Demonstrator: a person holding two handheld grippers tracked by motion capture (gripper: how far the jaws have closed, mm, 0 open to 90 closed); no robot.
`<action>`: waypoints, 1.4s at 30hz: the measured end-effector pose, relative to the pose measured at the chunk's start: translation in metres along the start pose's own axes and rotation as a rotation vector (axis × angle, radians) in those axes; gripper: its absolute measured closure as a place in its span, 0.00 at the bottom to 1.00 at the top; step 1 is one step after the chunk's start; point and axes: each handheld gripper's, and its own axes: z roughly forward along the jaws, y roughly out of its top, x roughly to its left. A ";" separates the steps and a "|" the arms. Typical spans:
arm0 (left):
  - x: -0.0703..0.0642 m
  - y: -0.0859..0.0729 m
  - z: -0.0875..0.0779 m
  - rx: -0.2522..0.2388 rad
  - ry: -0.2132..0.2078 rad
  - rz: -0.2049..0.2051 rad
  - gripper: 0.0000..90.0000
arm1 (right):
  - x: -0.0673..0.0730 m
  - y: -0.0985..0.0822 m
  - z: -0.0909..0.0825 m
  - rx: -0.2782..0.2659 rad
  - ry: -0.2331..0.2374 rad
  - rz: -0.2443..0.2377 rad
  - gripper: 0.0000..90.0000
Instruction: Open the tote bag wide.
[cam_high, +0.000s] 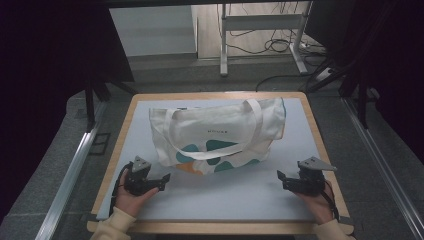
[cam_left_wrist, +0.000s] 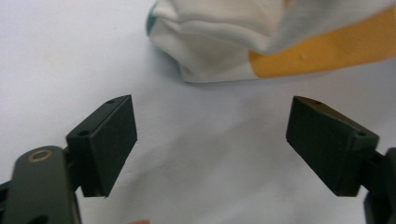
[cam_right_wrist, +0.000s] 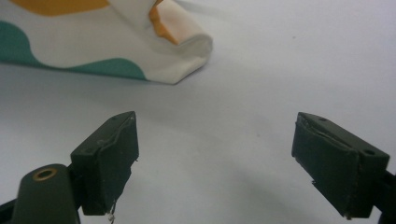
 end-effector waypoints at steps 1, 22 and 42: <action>0.001 0.000 0.000 0.000 0.002 -0.002 0.19 | 0.000 0.000 0.001 0.003 0.001 -0.009 0.17; 0.007 -0.006 -0.005 -0.016 0.001 -0.006 0.22 | 0.013 -0.002 0.005 0.031 0.056 -0.071 0.28; 0.008 -0.003 -0.018 -0.061 -0.028 -0.007 0.24 | 0.006 -0.003 0.000 0.035 0.052 -0.003 0.29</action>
